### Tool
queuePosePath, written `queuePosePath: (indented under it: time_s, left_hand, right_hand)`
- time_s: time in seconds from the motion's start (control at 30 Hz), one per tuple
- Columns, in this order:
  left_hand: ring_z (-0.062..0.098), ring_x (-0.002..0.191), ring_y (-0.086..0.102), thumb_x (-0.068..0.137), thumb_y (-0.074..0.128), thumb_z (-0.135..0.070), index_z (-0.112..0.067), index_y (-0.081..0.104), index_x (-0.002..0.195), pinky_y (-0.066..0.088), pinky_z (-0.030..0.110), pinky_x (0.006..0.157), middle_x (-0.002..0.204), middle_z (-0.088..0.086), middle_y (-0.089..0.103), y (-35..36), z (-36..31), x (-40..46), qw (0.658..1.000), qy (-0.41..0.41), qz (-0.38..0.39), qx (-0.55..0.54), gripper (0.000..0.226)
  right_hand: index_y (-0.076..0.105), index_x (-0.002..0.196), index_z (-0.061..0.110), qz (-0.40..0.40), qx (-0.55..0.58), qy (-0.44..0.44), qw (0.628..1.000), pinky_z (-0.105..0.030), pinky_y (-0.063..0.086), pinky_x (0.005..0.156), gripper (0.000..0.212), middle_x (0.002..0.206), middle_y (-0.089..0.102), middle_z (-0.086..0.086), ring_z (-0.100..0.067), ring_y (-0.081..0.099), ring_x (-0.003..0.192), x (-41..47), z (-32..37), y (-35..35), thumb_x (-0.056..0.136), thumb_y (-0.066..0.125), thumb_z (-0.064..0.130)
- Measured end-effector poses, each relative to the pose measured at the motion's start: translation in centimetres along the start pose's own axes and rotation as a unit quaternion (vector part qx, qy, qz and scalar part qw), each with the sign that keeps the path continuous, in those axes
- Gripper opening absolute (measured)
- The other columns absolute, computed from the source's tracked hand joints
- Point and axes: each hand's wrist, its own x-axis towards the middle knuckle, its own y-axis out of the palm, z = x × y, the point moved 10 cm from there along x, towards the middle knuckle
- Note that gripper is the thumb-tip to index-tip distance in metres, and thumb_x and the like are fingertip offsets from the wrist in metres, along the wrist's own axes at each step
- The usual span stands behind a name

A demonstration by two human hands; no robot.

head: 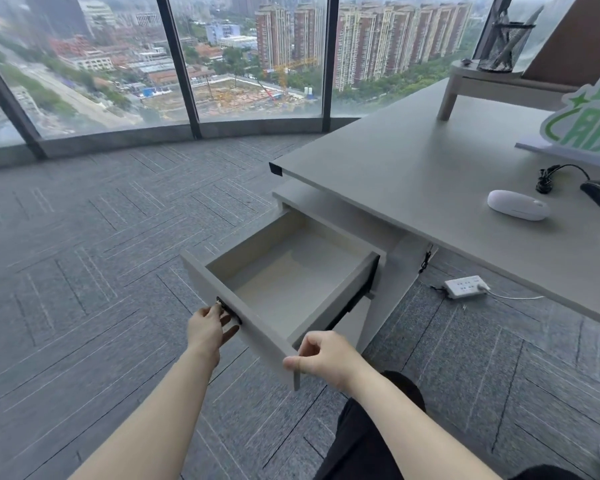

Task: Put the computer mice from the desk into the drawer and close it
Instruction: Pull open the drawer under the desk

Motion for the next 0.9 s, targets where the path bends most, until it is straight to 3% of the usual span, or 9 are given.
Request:
queuePosePath:
  time_s: [0.27, 0.4, 0.5, 0.57, 0.63, 0.7, 0.8, 0.9]
  left_hand:
    - [0.031, 0.108, 0.062, 0.1, 0.047, -0.012, -0.001, 0.056, 0.098, 0.054, 0.045, 0.08, 0.115, 0.02, 0.061, -5.3, 0.6, -0.8, 1.0, 0.0, -0.021, -0.007, 0.014]
    - [0.028, 0.109, 0.063, 0.1, 0.049, -0.015, -0.001, 0.056, 0.103, 0.058, 0.045, 0.072, 0.114, 0.016, 0.064, -6.2, 0.8, -0.7, 1.0, 0.0, -0.012, 0.003, 0.016]
    - [0.028, 0.098, 0.063, 0.1, 0.047, -0.016, -0.003, 0.055, 0.102, 0.056, 0.045, 0.075, 0.11, 0.015, 0.06, -6.2, 0.8, -1.3, 0.999, -0.008, -0.025, 0.03, 0.015]
    - [0.028, 0.08, 0.056, 0.095, 0.044, -0.016, -0.005, 0.053, 0.094, 0.048, 0.04, 0.067, 0.106, 0.019, 0.057, -6.9, -1.1, -2.3, 0.988, 0.039, -0.069, 0.132, 0.014]
    - [0.033, 0.091, 0.058, 0.089, 0.04, -0.023, -0.005, 0.052, 0.112, 0.047, 0.044, 0.075, 0.116, 0.019, 0.058, -6.3, -4.4, -3.7, 0.954, 0.132, -0.101, 0.25, 0.031]
    - [0.032, 0.108, 0.056, 0.091, 0.039, -0.027, -0.009, 0.05, 0.127, 0.047, 0.048, 0.089, 0.124, 0.012, 0.056, -2.9, -7.9, -5.9, 0.924, 0.223, -0.083, 0.301, 0.042]
    - [0.031, 0.112, 0.056, 0.094, 0.045, -0.023, -0.009, 0.058, 0.121, 0.047, 0.049, 0.095, 0.118, 0.013, 0.062, 5.3, -11.7, -9.3, 0.884, 0.333, -0.022, 0.328, 0.033]
    - [0.03, 0.113, 0.056, 0.09, 0.052, -0.015, -0.011, 0.064, 0.114, 0.043, 0.04, 0.099, 0.116, 0.012, 0.065, 15.7, -13.5, -13.6, 0.843, 0.415, 0.063, 0.336, 0.027]
  right_hand:
    - [0.064, 0.077, 0.011, 0.078, -0.051, -0.021, 0.995, -0.034, 0.05, 0.067, 0.046, 0.07, 0.062, 0.006, -0.012, 0.056, 0.066, -1.5, 2.2, 4.8, 0.065, 0.078, 0.054]
    - [0.064, 0.076, 0.012, 0.071, -0.067, -0.025, 0.995, -0.033, 0.049, 0.066, 0.041, 0.069, 0.061, 0.006, -0.011, 0.055, 0.064, -2.2, 2.9, 5.1, 0.068, 0.077, 0.049]
    - [0.068, 0.084, 0.015, 0.085, -0.06, -0.015, 0.994, -0.036, 0.056, 0.074, 0.043, 0.078, 0.071, 0.003, -0.01, 0.064, 0.069, -2.6, 2.7, 5.1, 0.074, 0.072, 0.057]
    - [0.07, 0.088, 0.021, 0.082, -0.051, -0.012, 0.995, -0.039, 0.058, 0.08, 0.045, 0.087, 0.075, 0.0, -0.012, 0.07, 0.078, -2.9, 2.7, 4.4, 0.076, 0.065, 0.063]
    - [0.071, 0.09, 0.022, 0.04, -0.051, -0.016, 0.998, -0.037, 0.058, 0.079, 0.037, 0.089, 0.074, -0.001, -0.017, 0.07, 0.084, -3.1, 3.2, 1.8, 0.081, 0.062, 0.057]
    - [0.071, 0.091, 0.02, -0.028, -0.053, -0.032, 0.998, -0.034, 0.055, 0.075, 0.027, 0.086, 0.072, 0.0, -0.017, 0.068, 0.082, -3.4, 3.9, -2.5, 0.086, 0.061, 0.045]
    - [0.071, 0.084, 0.02, -0.168, -0.056, -0.065, 0.982, -0.033, 0.054, 0.072, 0.018, 0.075, 0.071, 0.004, -0.012, 0.063, 0.071, -5.2, 5.0, -11.2, 0.09, 0.06, 0.034]
    - [0.073, 0.091, 0.022, -0.338, -0.067, -0.07, 0.936, -0.019, 0.048, 0.066, 0.013, 0.082, 0.074, 0.006, -0.007, 0.064, 0.074, -8.7, 4.4, -21.2, 0.091, 0.061, 0.024]
